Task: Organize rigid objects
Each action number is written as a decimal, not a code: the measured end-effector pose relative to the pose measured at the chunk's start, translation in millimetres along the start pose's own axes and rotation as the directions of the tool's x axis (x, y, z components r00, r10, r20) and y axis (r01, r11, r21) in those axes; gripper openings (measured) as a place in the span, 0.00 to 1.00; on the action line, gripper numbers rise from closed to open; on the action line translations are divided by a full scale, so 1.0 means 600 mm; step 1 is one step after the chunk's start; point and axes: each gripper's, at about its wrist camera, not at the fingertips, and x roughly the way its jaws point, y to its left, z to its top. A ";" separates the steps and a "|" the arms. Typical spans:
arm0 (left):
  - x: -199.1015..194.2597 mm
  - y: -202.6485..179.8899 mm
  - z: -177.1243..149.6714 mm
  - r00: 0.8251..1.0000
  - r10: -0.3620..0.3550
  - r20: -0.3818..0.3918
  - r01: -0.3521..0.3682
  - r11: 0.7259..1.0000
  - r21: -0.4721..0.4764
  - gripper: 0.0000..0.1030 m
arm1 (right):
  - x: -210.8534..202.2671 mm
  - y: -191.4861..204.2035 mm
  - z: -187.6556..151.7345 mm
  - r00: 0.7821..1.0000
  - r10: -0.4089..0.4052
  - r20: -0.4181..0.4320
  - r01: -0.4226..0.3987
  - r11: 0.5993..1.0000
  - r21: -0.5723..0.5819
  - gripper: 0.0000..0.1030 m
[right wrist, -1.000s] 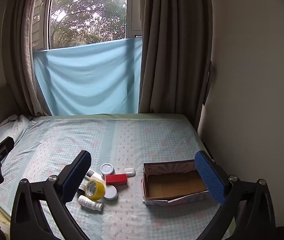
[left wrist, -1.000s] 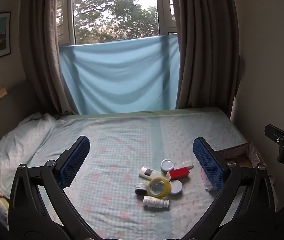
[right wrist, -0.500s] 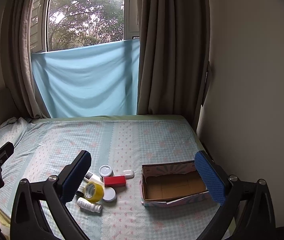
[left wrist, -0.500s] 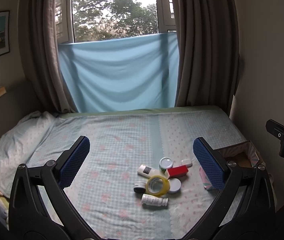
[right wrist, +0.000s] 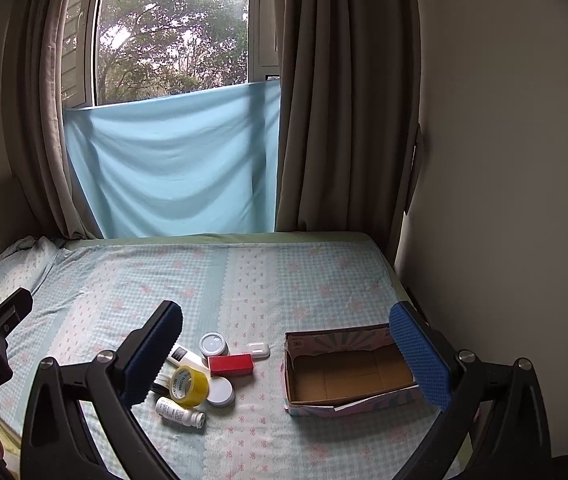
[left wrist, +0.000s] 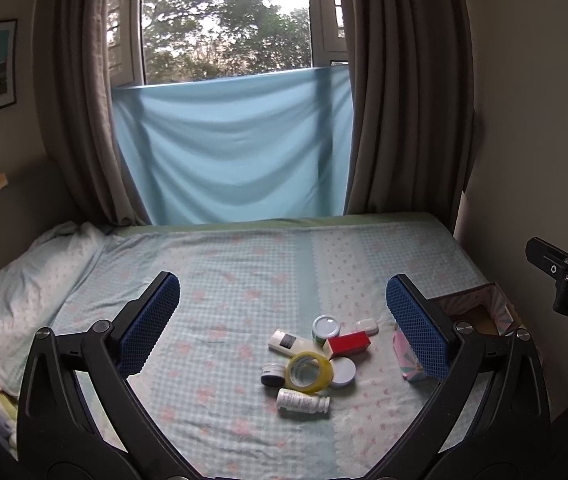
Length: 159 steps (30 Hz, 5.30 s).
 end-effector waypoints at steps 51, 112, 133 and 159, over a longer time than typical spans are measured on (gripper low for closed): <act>0.007 -0.011 0.002 1.000 -0.025 -0.004 0.025 1.000 -0.006 0.99 | 0.011 0.002 0.011 1.000 0.018 -0.001 -0.018 1.000 -0.003 1.00; 0.639 0.137 -0.394 0.641 -0.368 -0.673 0.555 0.829 0.075 0.99 | 0.551 0.229 -0.305 0.750 0.235 -0.618 -0.167 0.972 0.167 0.85; 0.750 0.083 -0.484 0.476 -0.490 -0.731 0.727 0.686 0.014 0.88 | 0.691 0.297 -0.356 0.551 0.351 -0.757 -0.515 0.857 0.022 0.56; 0.709 0.144 -0.448 0.490 -0.517 -0.702 0.710 0.704 -0.023 0.62 | 0.683 0.294 -0.347 0.619 0.251 -0.744 -0.407 0.913 -0.030 0.32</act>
